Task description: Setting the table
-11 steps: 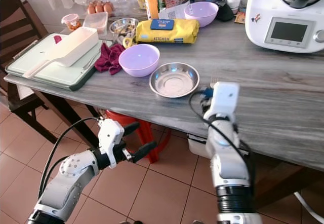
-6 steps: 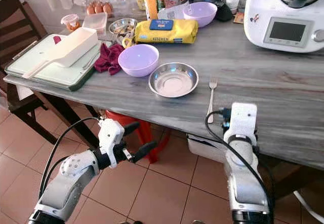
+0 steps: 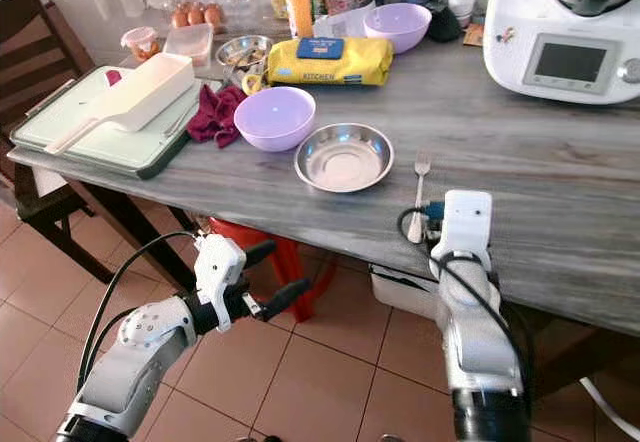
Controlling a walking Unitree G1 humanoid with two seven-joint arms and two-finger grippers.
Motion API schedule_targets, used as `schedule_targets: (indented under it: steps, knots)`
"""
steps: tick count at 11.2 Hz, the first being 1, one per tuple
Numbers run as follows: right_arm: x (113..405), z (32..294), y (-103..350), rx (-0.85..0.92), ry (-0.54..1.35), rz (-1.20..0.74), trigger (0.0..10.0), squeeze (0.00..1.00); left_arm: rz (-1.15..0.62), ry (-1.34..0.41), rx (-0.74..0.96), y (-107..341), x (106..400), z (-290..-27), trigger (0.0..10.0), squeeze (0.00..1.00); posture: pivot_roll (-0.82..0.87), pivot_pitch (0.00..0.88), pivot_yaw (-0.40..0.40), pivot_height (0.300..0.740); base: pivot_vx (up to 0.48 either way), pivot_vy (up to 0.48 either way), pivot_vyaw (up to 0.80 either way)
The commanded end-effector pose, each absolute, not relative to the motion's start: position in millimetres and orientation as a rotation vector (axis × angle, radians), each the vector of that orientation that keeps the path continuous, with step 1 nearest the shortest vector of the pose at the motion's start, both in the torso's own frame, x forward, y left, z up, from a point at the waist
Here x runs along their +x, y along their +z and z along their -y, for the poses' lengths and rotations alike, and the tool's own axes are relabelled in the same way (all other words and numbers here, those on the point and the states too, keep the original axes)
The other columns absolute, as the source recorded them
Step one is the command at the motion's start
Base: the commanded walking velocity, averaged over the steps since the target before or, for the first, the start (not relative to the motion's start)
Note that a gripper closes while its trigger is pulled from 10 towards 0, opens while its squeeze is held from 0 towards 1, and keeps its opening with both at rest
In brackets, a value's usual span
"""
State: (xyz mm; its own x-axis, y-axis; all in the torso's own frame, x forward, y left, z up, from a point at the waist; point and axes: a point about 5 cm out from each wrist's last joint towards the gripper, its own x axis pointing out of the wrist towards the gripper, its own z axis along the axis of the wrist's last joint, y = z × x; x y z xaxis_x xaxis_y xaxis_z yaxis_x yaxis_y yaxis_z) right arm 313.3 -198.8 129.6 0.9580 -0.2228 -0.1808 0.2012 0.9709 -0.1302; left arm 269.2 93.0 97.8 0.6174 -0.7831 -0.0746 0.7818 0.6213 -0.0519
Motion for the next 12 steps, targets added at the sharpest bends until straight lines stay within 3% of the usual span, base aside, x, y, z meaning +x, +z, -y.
schedule_targets:
  steps: [1,12]
  knots:
    - [315,193,126,-0.097,-0.185,-0.228,10.0,0.0,-0.099,-0.884,0.003,98,268,-97,10.0,0.0,-0.08,0.124,0.124,0.74,0.0,0.0,0.0]
    - [316,170,127,-0.042,-0.068,-0.234,10.0,0.0,-0.101,-0.884,0.004,98,268,-97,10.0,0.0,-0.09,0.127,0.126,0.74,0.0,0.0,0.0]
